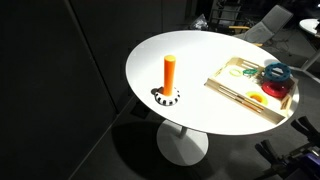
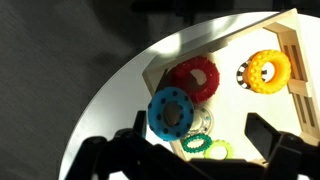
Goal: Remove the blue ring from the wooden tray and put it on the table to the right
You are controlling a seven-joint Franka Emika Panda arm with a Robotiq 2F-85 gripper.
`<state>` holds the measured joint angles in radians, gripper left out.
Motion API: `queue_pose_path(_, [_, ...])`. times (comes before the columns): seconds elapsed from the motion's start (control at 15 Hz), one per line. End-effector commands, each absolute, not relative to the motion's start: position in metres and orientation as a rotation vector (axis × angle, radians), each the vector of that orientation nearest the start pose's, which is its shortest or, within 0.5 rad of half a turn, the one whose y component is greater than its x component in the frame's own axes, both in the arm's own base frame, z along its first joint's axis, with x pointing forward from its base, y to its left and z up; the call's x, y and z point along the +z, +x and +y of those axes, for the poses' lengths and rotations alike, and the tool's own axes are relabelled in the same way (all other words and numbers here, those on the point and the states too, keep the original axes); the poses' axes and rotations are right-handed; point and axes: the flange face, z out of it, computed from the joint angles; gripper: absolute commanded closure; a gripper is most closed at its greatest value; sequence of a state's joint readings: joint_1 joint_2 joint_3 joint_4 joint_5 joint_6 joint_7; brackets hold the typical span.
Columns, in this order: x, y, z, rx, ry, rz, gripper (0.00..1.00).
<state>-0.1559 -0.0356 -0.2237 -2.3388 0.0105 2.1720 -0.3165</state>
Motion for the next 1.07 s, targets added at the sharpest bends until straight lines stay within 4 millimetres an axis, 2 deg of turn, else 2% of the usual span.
queue_pose_path(0.0, [0.338,0.451,-0.179,0.185,-3.074,0.106,0.00])
queue_pose_path(0.53, [0.323,0.450,-0.197,0.135,-3.067,0.170,0.00])
queue_pose_path(1.0, [0.293,0.453,-0.213,0.063,-3.025,0.250,0.00])
